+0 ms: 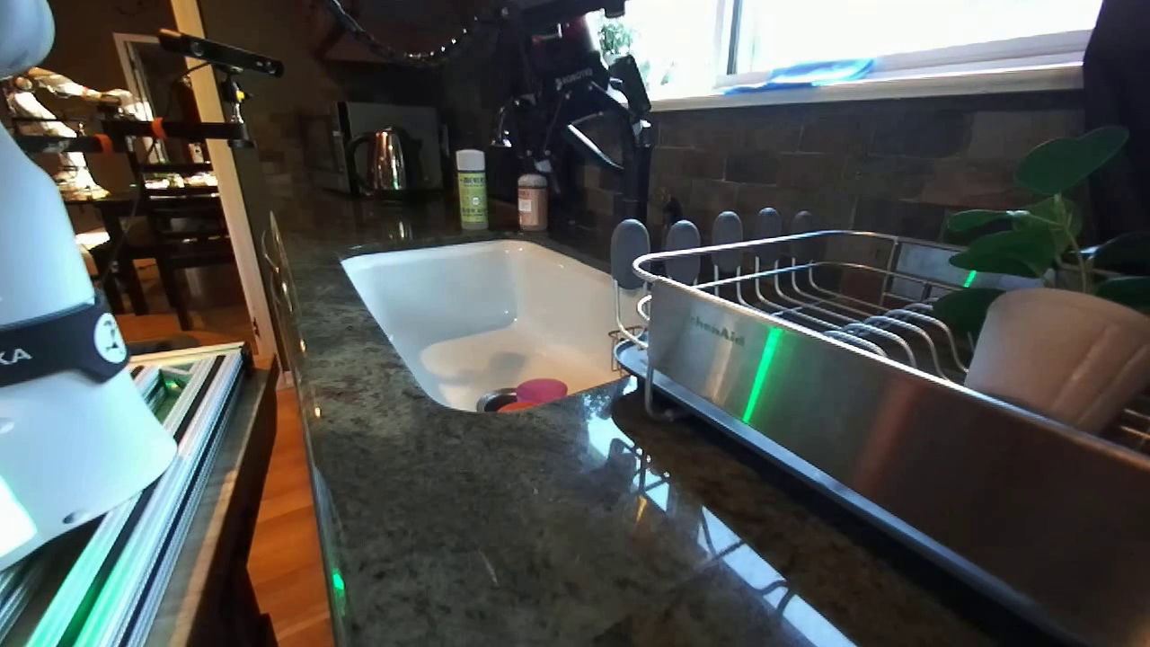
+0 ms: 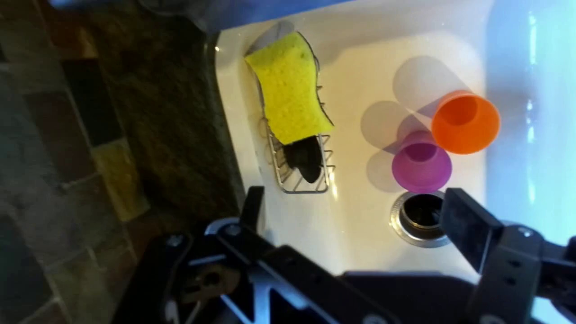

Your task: Pick up the cup from the utensil holder and put it in the sink

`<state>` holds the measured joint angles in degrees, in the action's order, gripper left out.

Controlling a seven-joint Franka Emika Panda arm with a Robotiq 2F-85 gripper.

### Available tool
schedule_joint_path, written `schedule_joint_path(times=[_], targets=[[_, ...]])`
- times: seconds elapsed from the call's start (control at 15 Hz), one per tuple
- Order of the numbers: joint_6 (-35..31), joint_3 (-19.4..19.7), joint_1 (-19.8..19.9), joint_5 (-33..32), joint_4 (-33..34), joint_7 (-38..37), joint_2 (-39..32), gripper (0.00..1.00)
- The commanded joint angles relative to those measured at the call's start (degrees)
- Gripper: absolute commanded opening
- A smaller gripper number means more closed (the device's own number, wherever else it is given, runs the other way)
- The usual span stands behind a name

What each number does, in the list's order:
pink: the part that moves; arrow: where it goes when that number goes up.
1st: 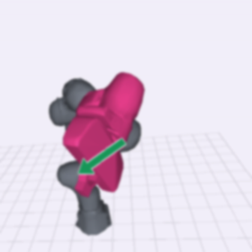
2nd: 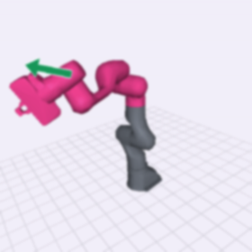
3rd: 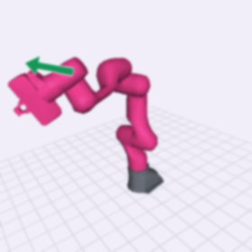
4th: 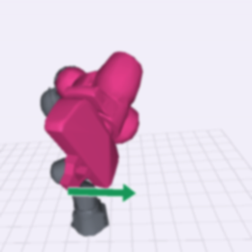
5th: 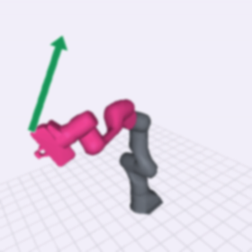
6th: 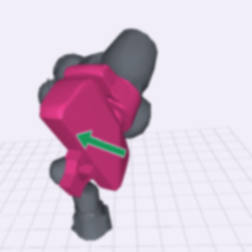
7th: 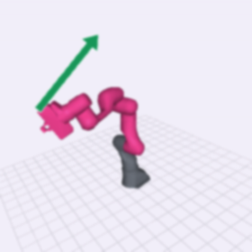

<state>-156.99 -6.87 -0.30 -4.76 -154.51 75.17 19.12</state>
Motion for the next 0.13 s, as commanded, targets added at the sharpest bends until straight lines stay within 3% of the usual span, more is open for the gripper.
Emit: schedule_joint_path(times=[0.0, 0.07], targets=[[0.22, 3.5, -2.72, -3.4, -0.39, -2.58, 1.78, 1.0], [0.23, 4.03, -3.2, -3.44, -0.48, -2.5, 2.36, 1.0]])
